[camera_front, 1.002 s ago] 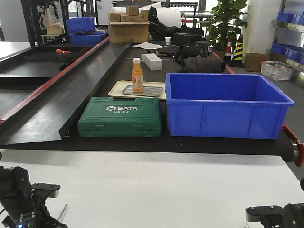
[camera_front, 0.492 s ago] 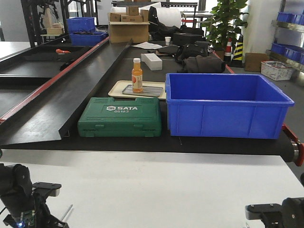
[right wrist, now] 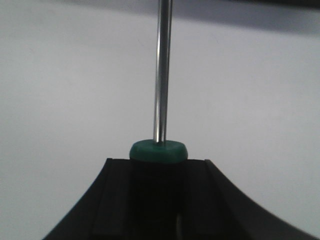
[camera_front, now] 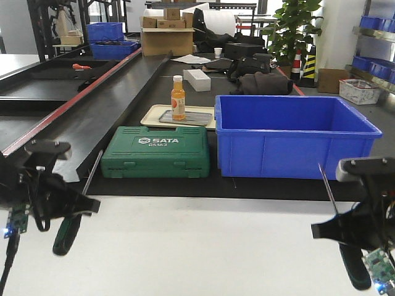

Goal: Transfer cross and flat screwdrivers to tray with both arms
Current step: 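Lift both held screwdrivers upright above the table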

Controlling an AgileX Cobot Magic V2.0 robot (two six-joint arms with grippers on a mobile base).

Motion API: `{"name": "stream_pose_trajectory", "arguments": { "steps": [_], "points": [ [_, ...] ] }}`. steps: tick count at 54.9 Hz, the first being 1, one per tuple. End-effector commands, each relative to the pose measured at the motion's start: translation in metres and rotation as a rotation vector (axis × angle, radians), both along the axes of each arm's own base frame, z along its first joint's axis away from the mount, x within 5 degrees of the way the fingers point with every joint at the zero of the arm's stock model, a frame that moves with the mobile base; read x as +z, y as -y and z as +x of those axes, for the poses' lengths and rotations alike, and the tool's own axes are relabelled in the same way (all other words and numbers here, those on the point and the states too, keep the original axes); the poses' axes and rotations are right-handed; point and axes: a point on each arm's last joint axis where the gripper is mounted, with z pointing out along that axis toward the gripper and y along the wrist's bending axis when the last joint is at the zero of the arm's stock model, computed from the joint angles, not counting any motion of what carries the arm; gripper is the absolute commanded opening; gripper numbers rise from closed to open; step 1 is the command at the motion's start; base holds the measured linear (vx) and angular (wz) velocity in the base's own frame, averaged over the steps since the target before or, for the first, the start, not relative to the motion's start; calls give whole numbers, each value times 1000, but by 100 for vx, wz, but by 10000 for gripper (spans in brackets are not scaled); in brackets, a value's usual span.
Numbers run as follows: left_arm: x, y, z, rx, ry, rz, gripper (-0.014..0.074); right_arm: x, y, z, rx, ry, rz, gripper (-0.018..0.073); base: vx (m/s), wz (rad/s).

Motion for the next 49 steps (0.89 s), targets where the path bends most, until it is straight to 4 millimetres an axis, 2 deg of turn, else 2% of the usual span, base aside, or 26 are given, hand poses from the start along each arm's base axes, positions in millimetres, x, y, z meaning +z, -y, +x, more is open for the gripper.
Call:
{"name": "stream_pose_trajectory", "arguments": {
  "steps": [1, 6, 12, 17, 21, 29, 42, 49],
  "points": [
    [71, 8, -25, 9, 284, -86, 0, 60, -10, -12, 19, 268, 67, -8, 0, 0],
    [103, 12, -48, -4, 404, -115, 0, 94, -15, -22, 34, 369, 97, -8, 0, 0],
    [135, 8, -71, 17, 551, -158, 1, 125, -17, -27, 53, 450, 99, -8, 0, 0],
    [153, 2, -86, 31, 627, -181, 1, 147, -17, -26, 61, 512, 98, -8, 0, 0],
    [159, 1, -93, 30, 647, -185, 1, 158, -18, -23, 73, 531, 92, -8, 0, 0],
    [159, 1, -97, 19, 621, -181, 1, 163, -24, -17, 110, 512, 130, -8, 0, 0],
    [159, 1, -97, 23, 626, -187, 1, 150, -35, -3, 181, 465, 161, -8, 0, 0],
    [159, 1, -97, 22, 622, -186, 1, 151, -35, -3, 185, 479, 153, -8, 0, 0]
  ]
}}
